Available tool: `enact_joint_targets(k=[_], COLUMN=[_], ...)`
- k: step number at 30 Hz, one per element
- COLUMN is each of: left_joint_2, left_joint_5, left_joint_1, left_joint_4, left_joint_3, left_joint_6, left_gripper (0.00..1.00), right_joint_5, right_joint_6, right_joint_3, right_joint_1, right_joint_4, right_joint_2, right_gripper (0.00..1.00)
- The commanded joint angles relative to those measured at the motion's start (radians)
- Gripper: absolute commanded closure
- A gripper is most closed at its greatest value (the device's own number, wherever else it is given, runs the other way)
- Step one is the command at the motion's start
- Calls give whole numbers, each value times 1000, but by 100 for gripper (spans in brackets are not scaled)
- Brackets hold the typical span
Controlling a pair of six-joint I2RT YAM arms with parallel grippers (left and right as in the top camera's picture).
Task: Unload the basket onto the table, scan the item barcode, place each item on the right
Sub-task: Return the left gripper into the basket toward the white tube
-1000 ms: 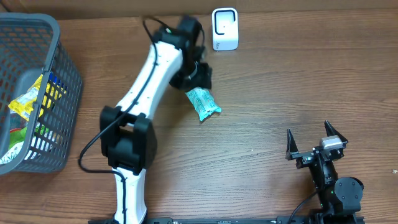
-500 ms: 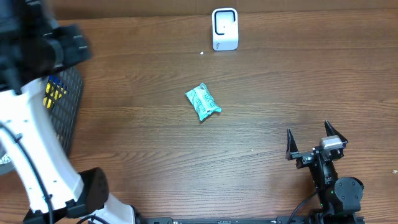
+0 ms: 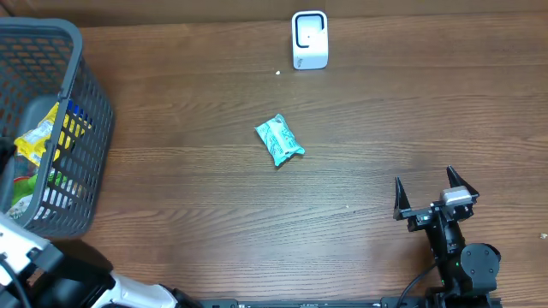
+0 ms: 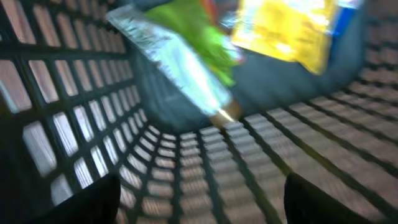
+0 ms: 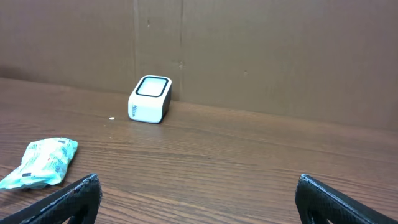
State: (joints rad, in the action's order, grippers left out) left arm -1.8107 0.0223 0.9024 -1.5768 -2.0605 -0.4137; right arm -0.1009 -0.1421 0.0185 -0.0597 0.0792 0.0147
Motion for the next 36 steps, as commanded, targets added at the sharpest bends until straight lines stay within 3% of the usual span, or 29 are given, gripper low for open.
enact_joint_targets(k=[1, 11, 22, 36], left_joint_2=[-7, -7, -7, -19], left_joint_5=[3, -9, -189, -179], left_joint_1=[51, 37, -41, -50], left_joint_4=[66, 335, 480, 789], left_joint_3=[147, 401, 547, 753], left_joint_6=[-61, -114, -283, -274], left_gripper=[25, 25, 23, 19], right_joint_5=[-5, -5, -5, -5], right_joint_6=[3, 3, 3, 3], right_joint_3=[-11, -11, -11, -11], right_joint_1=[-5, -5, -5, -5], right_joint_4=[-3, -4, -4, -4], right_joint_2=[-12, -12, -12, -12], right_gripper=[0, 0, 0, 0])
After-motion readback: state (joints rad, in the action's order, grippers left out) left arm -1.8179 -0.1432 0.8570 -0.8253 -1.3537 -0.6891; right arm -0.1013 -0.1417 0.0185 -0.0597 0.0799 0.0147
